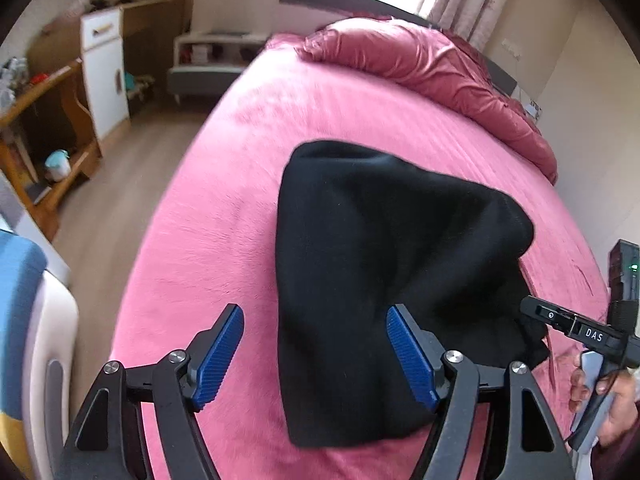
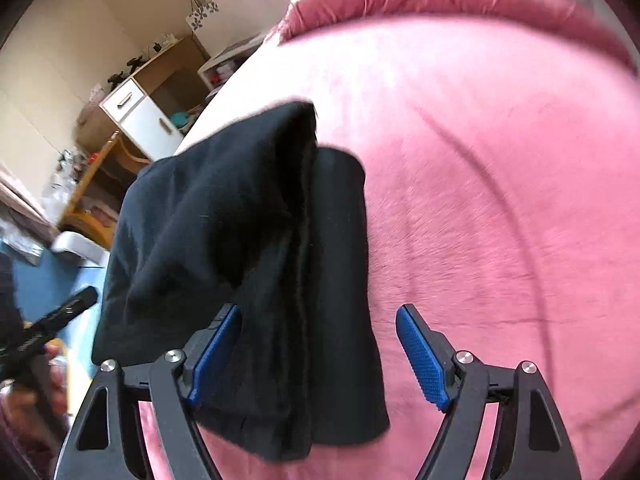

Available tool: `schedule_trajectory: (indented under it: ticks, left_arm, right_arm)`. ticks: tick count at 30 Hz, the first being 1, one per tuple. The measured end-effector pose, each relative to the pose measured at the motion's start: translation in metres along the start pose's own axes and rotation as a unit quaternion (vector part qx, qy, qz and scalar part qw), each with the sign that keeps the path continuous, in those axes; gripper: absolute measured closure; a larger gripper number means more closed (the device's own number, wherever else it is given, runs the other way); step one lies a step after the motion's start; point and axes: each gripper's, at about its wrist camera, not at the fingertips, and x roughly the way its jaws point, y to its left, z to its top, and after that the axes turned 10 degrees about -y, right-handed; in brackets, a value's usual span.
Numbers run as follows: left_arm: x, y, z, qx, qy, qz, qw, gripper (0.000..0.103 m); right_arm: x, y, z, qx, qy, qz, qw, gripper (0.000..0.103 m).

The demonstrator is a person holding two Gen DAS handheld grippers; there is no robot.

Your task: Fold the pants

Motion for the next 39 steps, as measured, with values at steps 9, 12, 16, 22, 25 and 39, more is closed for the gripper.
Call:
schedule_trajectory:
  ticks: [9, 12, 16, 22, 25, 39]
  left_arm:
    - [-0.060, -0.026, -0.021, 0.021, -0.060, 0.025, 0.9977, 0.028]
    - [-0.075, -0.033, -0.029, 0.032, -0.073, 0.030, 0.9963, 0.028]
    - [-0.091, -0.039, -0.040, 0.040, -0.082, 0.040, 0.9950, 0.028]
    - [-0.105, -0.047, -0.061, 0.046, -0.079, 0.048, 0.9947, 0.028]
    - [-0.111, -0.051, -0.069, 0.049, -0.081, 0.048, 0.9944, 0.028]
    - [-0.117, -0.060, -0.086, 0.050, -0.070, 0.042, 0.9954, 0.028]
  right_arm:
    - [-0.059, 0.054, -0.027, -0.019, -0.064, -0.045, 0.997, 0.022]
    - [-0.068, 0.068, -0.042, -0.017, -0.073, -0.051, 0.996, 0.021]
    - [-0.083, 0.086, -0.056, -0.024, -0.084, -0.058, 0.995, 0.019]
    - [-0.096, 0.111, -0.076, -0.047, -0.102, -0.077, 0.991, 0.017]
    - [-0.103, 0.116, -0.083, -0.055, -0.106, -0.092, 0.988, 0.017]
    - [-0.119, 0.120, -0.106, -0.059, -0.105, -0.107, 0.987, 0.015]
